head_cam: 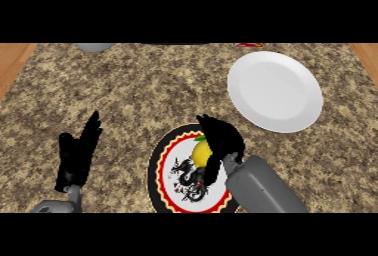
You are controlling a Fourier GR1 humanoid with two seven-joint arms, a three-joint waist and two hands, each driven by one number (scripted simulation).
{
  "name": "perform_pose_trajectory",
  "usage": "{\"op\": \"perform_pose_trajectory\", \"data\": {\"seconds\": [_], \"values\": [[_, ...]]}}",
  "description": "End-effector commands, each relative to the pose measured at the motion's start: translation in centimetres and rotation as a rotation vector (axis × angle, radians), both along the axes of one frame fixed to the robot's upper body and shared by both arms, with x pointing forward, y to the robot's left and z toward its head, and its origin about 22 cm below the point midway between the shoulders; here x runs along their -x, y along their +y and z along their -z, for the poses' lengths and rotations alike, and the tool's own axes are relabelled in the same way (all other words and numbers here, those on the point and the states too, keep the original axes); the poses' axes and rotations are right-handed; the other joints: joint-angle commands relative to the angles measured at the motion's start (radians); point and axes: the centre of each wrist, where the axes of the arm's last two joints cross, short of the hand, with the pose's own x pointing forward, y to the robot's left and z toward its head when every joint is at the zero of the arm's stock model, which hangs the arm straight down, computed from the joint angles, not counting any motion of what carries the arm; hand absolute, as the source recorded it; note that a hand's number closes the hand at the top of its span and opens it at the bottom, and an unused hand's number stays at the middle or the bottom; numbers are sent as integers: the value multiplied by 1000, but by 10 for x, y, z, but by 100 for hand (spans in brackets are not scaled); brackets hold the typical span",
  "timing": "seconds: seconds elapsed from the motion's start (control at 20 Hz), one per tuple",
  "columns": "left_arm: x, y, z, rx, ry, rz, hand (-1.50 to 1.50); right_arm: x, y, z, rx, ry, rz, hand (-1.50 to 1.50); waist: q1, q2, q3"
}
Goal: Pick the lemon from the plate and place it in the plate
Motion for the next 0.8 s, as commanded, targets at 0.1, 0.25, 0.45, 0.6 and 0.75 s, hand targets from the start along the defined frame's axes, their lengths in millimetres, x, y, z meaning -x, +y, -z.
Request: {"op": "perform_pose_trajectory", "data": {"seconds": [0.1, 0.25, 0.45, 0.6, 0.75], "values": [[-5, -8, -23, 6, -1, -3, 0, -5, -4, 12, 26, 6, -10, 150, 0, -1, 0], [-12, -2, -13, 16, 14, -9, 0, -10, -1, 8, 28, -67, -79, 150, -1, 0, 0], [6, -3, 8, -2, -6, -5, 0, -15, -16, -5, 43, -110, -80, 150, -2, -1, 0], [11, 5, -4, 1, 2, 8, 0, -12, -19, 21, 73, -162, -60, 150, 2, 0, 0], [-3, -8, 9, 16, 6, -5, 0, -4, -22, 8, 91, -287, -4, 150, -7, -1, 0]]}}
